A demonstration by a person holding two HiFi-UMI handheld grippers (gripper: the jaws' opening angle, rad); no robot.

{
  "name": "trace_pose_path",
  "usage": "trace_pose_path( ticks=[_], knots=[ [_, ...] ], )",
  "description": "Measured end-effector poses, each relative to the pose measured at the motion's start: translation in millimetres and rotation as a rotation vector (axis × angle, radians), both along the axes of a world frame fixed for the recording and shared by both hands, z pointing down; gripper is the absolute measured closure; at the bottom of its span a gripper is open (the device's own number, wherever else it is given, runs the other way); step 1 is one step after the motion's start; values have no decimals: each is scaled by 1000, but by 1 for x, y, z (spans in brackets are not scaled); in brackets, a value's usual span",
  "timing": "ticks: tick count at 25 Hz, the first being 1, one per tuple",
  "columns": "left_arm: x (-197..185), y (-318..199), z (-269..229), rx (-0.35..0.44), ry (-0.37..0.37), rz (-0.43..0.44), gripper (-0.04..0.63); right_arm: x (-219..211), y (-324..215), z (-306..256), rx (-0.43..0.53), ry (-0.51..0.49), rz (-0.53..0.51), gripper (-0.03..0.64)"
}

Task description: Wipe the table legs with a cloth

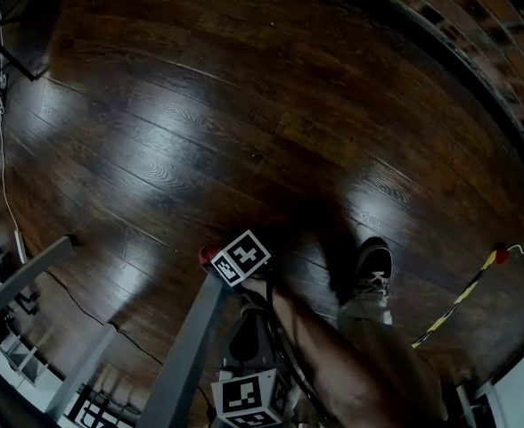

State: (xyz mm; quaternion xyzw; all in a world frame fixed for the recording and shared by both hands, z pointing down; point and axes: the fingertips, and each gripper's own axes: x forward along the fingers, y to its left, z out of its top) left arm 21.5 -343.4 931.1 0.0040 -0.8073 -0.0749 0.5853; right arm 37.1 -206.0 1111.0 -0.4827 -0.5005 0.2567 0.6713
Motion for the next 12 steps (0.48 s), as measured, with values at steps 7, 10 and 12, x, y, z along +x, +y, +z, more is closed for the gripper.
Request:
trace_pose_path(
  ticks=[7,10,12],
  knots=[
    [39,16,-72,-150,110,-184,598,1,-7,-122,-144,-11,-24,537],
    [54,3,-115,-134,120,-220,598,6,-13,-174,-159,-6,-36,537],
    [60,-6,-145,-119,104,-223,598,4,-12,-210,-171,-28,-54,537]
  ],
)
